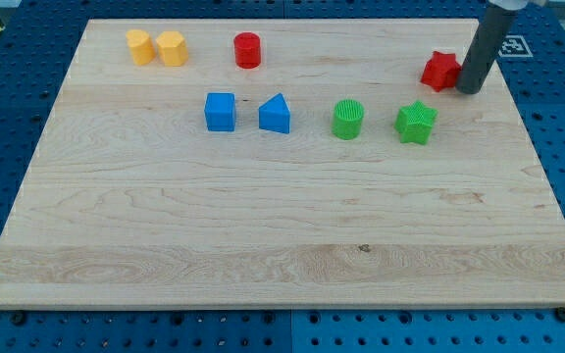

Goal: Slide the red star to top center

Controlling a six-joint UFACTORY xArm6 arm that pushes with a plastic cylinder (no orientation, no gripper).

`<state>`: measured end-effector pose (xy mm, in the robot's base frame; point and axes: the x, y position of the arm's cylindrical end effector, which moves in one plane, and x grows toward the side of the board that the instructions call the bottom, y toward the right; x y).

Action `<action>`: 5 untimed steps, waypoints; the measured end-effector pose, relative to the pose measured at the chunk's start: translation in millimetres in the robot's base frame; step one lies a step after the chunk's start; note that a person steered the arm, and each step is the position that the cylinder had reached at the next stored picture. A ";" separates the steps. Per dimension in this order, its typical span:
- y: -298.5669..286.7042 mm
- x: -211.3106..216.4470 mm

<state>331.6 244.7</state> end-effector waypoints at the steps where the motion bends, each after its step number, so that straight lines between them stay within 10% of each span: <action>1: 0.4 -17.8; 5: -27.7 -31.8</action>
<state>299.8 217.1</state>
